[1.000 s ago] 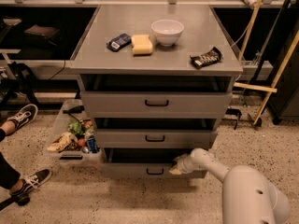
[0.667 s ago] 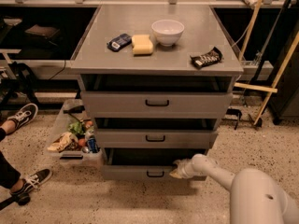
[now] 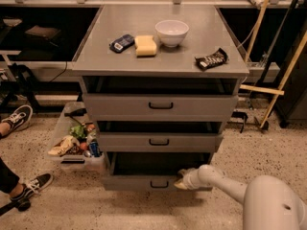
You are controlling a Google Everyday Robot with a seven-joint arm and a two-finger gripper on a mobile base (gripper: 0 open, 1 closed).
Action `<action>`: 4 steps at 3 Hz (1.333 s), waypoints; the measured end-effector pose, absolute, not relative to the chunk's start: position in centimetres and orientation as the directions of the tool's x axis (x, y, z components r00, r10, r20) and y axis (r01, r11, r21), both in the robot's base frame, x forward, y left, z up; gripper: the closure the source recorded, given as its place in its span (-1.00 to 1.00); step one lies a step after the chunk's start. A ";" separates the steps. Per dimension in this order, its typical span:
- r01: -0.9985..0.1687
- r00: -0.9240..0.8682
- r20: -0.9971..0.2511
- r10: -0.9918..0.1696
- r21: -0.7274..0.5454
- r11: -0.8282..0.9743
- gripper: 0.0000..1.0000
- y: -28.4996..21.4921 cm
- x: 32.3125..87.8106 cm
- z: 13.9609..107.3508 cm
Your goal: Open bottom drawer
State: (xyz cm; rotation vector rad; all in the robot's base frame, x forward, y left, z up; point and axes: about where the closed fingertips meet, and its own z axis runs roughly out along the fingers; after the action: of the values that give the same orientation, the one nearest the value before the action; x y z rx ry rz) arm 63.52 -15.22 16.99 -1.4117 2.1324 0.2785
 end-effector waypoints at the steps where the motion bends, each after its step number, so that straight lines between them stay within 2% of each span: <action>1: -0.894 -0.292 -0.562 -0.774 -0.127 0.430 1.00 -14.8 61.1 17.5; 4: -0.913 -0.248 -0.545 -0.801 -0.145 0.381 1.00 -15.1 58.9 17.4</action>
Offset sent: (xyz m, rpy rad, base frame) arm -0.3261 0.0699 -0.0881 0.0927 -0.0064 -0.0901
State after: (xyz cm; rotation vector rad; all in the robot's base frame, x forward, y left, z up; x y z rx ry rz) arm 58.92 -15.12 17.38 -1.4695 2.1035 0.2715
